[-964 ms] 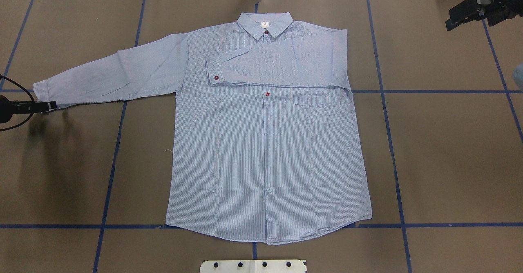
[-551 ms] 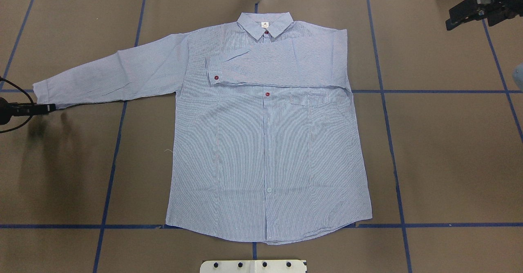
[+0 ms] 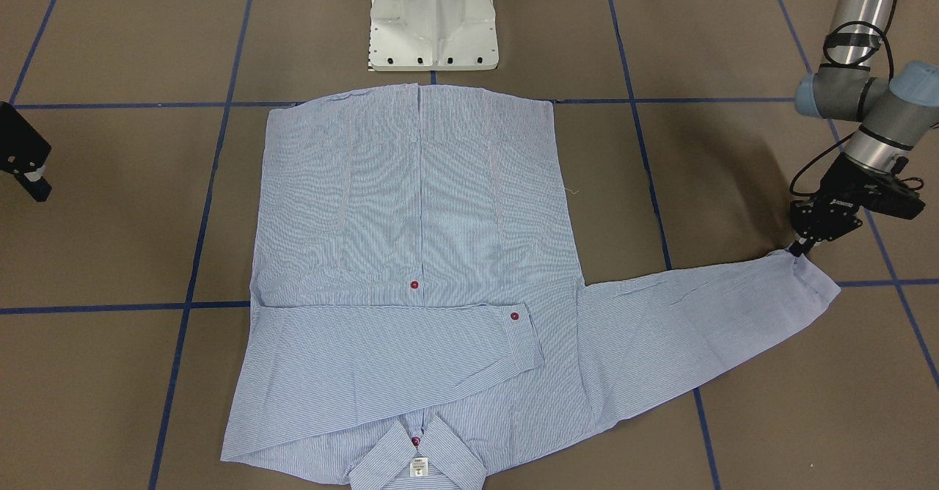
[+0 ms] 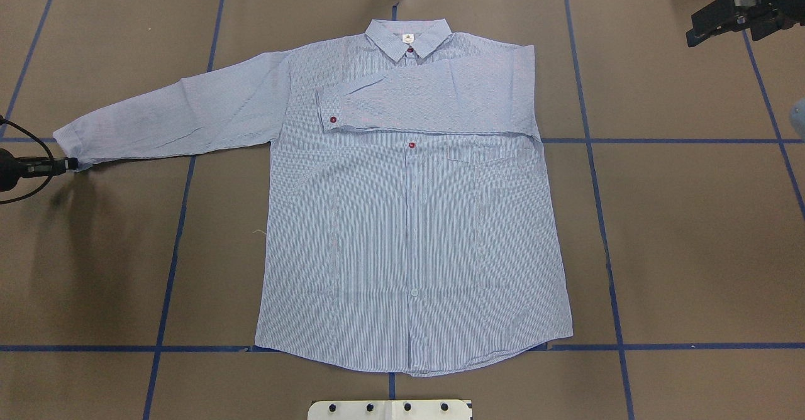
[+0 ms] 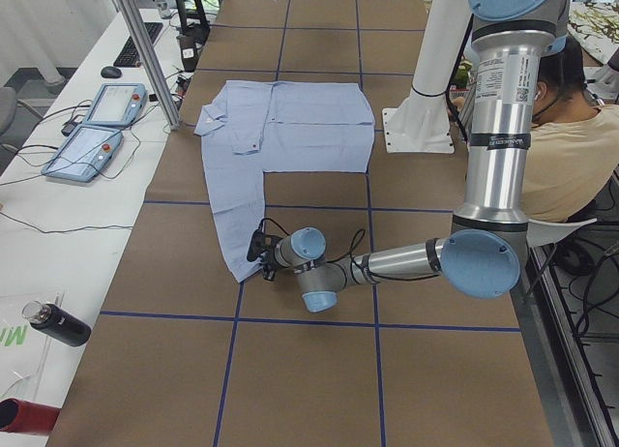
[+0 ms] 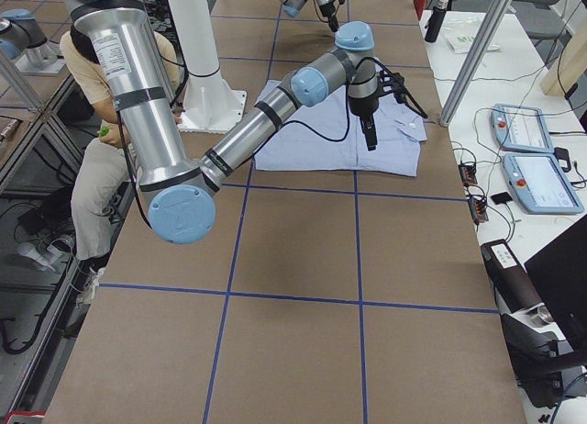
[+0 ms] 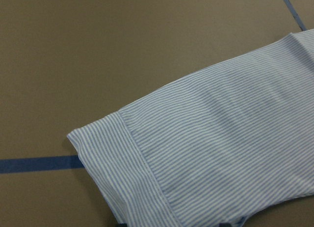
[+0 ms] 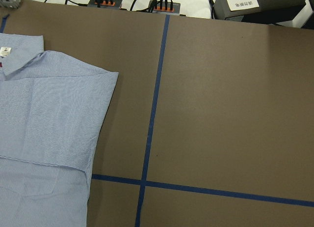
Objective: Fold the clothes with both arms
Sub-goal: 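Release the sleeve and raise the right gripper while the left gripper grasps its cuff, then carry the other sleeve with the left gripper across the shirt front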
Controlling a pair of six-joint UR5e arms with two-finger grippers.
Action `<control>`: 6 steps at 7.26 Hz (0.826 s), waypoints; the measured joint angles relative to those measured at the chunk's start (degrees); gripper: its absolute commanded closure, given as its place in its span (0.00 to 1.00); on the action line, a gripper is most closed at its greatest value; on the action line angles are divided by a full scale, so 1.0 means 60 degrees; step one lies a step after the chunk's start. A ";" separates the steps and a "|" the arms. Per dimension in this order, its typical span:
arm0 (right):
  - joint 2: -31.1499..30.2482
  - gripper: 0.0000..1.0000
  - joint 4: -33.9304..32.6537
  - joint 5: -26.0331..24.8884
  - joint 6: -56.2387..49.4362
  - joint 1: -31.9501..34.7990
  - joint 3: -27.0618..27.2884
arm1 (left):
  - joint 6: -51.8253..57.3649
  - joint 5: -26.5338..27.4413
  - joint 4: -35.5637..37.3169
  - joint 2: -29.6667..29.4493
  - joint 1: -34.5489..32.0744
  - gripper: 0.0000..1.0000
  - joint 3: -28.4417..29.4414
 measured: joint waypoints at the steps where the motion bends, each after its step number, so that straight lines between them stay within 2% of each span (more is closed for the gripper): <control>1: 0.0000 0.00 -0.0003 0.0000 0.0001 0.0000 -0.0002 | 0.0014 -0.0042 0.0003 0.0013 -0.0050 1.00 -0.0122; 3: -0.0001 0.00 -0.0003 -0.0009 0.0005 0.0000 -0.0002 | 0.0054 -0.0844 0.0262 -0.0004 -0.0629 1.00 -0.0648; 4: -0.0001 0.00 0.0000 -0.0012 0.0012 0.0000 -0.0005 | 0.0061 -0.1365 0.0811 -0.0054 -0.1133 1.00 -0.1127; 6: -0.0001 0.00 -0.0004 -0.0014 0.0035 0.0000 -0.0007 | 0.0070 -0.1700 0.3326 -0.0411 -0.1550 1.00 -0.2844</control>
